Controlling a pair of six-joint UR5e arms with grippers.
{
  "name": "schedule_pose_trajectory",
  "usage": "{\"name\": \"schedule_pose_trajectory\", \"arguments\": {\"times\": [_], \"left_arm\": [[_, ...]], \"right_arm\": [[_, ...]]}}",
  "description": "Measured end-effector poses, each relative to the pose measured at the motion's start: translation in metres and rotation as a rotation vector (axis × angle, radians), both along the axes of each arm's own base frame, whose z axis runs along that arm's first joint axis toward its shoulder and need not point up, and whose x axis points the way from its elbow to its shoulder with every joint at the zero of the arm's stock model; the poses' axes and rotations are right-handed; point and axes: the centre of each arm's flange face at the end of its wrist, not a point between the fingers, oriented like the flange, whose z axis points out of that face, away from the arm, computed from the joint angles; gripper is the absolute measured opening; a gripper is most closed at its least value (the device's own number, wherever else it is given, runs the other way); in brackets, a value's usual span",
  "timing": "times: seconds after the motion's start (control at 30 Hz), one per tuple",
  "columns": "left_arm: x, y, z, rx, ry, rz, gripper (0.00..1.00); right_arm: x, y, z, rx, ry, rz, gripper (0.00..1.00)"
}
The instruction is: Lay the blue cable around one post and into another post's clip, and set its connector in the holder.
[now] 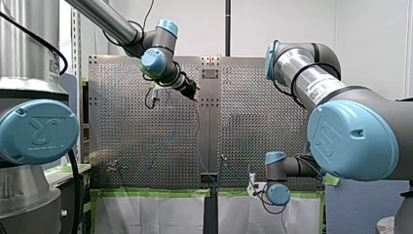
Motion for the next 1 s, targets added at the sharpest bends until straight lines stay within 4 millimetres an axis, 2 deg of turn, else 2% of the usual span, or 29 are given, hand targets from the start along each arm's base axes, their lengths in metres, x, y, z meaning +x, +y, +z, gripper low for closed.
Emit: {"name": "schedule_pose_trajectory", "arguments": {"times": [0.27,0.5,0.8,1.0], "left_arm": [[-0.012,-0.007,-0.06,0.021,0.072,-0.011,1.0],[-0.021,-0.004,-0.11,0.031,0.139,-0.004,1.0],[-0.035,0.005,-0.164,0.038,0.216,0.013,1.0],[-0.046,0.018,-0.199,0.061,0.261,0.051,1.0]], "right_arm": [[-0.002,0.01,0.023,-0.004,-0.001,0.002,0.05],[0.003,0.008,0.054,-0.014,-0.005,0.007,0.05],[0.003,0.011,0.085,-0.022,-0.013,0.01,0.05],[0.005,0.01,0.106,-0.036,-0.019,0.014,0.05]]}}
